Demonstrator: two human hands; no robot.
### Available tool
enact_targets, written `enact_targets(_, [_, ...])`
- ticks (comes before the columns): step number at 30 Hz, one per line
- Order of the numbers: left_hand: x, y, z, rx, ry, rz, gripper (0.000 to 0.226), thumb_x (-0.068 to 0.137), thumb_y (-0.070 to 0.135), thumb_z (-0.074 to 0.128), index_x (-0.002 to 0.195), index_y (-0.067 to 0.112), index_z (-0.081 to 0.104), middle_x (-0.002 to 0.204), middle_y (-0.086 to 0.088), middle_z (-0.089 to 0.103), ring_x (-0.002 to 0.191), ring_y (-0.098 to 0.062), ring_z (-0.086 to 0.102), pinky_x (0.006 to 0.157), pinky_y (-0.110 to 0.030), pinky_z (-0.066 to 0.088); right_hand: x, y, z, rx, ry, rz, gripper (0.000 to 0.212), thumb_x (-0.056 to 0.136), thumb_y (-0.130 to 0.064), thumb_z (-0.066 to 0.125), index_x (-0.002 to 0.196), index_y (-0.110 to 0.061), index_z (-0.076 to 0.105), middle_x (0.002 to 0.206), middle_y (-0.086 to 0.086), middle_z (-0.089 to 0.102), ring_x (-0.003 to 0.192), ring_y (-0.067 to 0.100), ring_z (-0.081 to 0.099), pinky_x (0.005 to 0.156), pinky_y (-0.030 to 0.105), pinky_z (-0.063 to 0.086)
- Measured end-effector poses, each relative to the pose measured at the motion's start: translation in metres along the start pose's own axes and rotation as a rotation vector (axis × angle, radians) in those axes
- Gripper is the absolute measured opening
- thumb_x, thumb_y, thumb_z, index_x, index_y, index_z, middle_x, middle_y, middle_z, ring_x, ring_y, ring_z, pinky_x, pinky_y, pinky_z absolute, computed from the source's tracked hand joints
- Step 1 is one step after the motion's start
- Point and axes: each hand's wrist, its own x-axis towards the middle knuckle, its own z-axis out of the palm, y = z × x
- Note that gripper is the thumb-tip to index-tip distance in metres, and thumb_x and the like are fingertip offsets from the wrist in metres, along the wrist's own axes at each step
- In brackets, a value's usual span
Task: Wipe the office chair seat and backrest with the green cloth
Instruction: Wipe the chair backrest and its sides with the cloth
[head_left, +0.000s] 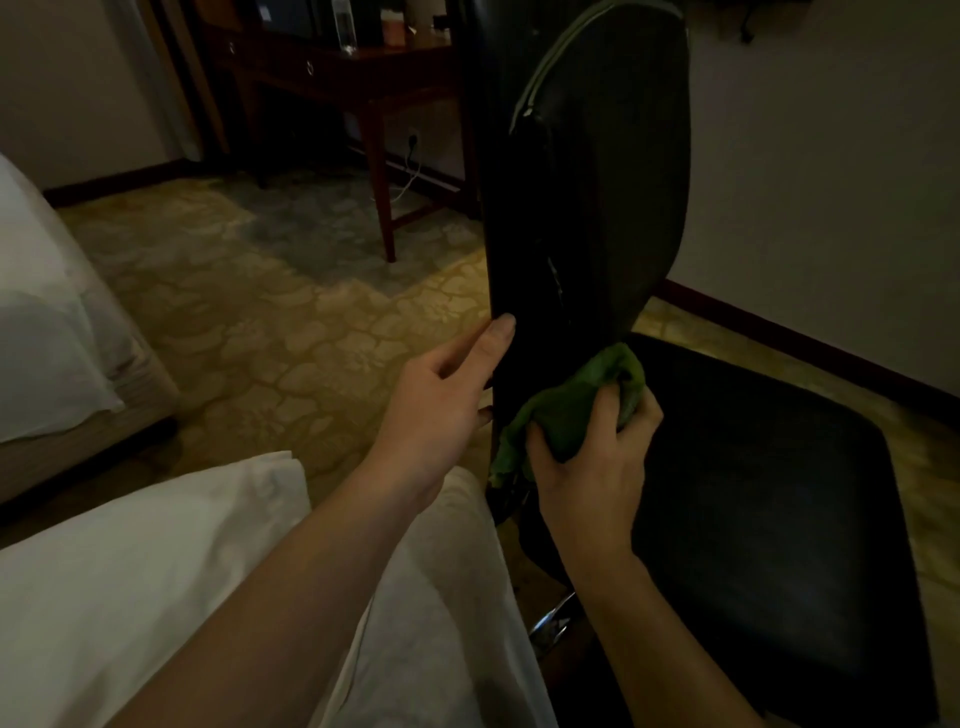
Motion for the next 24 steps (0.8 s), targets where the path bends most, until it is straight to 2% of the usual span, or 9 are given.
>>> enact_targets(2, [-0.001, 0.000, 0.000, 0.001, -0.006, 0.001, 0.051, 0.086, 0.049, 0.059, 0.131, 0.026, 0.065, 0.117, 0.013, 0.073, 0.107, -0.004, 0.069, 0.084, -0.023, 0.059, -0.007, 0.004, 0.003, 0.003, -0.003, 0.012, 0.074, 0.078, -0.030, 0.081, 0.136, -0.012, 0.038, 0.143, 0.009, 0.023, 0.124, 0.039, 0.048, 0.092, 0.041, 0.051])
enact_targets(5, [-0.002, -0.001, 0.001, 0.008, -0.011, 0.002, 0.045, 0.093, 0.042, 0.058, 0.134, 0.023, 0.063, 0.118, 0.011, 0.073, 0.109, -0.005, 0.069, 0.081, -0.022, 0.059, -0.013, 0.009, 0.001, 0.034, 0.001, 0.034, 0.073, 0.077, -0.029, 0.082, 0.133, -0.016, 0.037, 0.143, 0.006, 0.023, 0.122, 0.038, 0.050, 0.087, 0.036, 0.050])
enact_targets(10, [-0.002, -0.005, -0.001, 0.006, -0.007, 0.004, 0.045, 0.093, 0.042, 0.057, 0.133, 0.023, 0.063, 0.118, 0.009, 0.073, 0.108, -0.005, 0.069, 0.080, -0.021, 0.059, -0.001, 0.000, -0.008, 0.088, 0.045, 0.023, 0.078, 0.077, -0.032, 0.082, 0.138, -0.017, 0.036, 0.142, 0.001, 0.022, 0.123, 0.033, 0.048, 0.090, 0.030, 0.044])
enact_targets(12, [0.000, -0.010, -0.003, 0.010, 0.015, -0.006, 0.056, 0.083, 0.053, 0.060, 0.132, 0.026, 0.064, 0.119, 0.010, 0.073, 0.112, -0.009, 0.067, 0.088, -0.030, 0.059, 0.006, -0.006, -0.006, 0.081, 0.057, 0.004, 0.079, 0.077, -0.034, 0.082, 0.139, -0.016, 0.036, 0.142, 0.002, 0.022, 0.125, 0.032, 0.046, 0.093, 0.033, 0.047])
enact_targets(16, [0.003, -0.024, -0.005, 0.035, 0.018, -0.100, 0.074, 0.072, 0.078, 0.067, 0.129, 0.032, 0.066, 0.126, 0.012, 0.069, 0.122, -0.015, 0.062, 0.102, -0.048, 0.052, 0.004, -0.004, 0.004, 0.049, 0.044, 0.025, 0.081, 0.079, -0.038, 0.078, 0.142, -0.013, 0.033, 0.144, 0.008, 0.022, 0.129, 0.035, 0.043, 0.097, 0.049, 0.052])
enact_targets(20, [0.005, -0.039, -0.003, -0.032, 0.012, -0.137, 0.077, 0.067, 0.078, 0.066, 0.130, 0.033, 0.065, 0.130, 0.013, 0.067, 0.127, -0.018, 0.058, 0.105, -0.051, 0.049, -0.004, 0.004, 0.012, 0.034, 0.025, 0.059, 0.082, 0.080, -0.038, 0.077, 0.143, -0.010, 0.033, 0.145, 0.013, 0.024, 0.129, 0.036, 0.043, 0.097, 0.050, 0.051])
enact_targets(24, [0.007, -0.042, -0.003, -0.055, 0.012, -0.148, 0.066, 0.074, 0.074, 0.065, 0.123, 0.031, 0.070, 0.124, 0.009, 0.071, 0.122, -0.018, 0.062, 0.102, -0.049, 0.051, -0.012, 0.017, 0.020, 0.025, -0.001, 0.077, 0.078, 0.080, -0.036, 0.077, 0.140, -0.013, 0.033, 0.145, 0.014, 0.024, 0.128, 0.039, 0.044, 0.095, 0.051, 0.052])
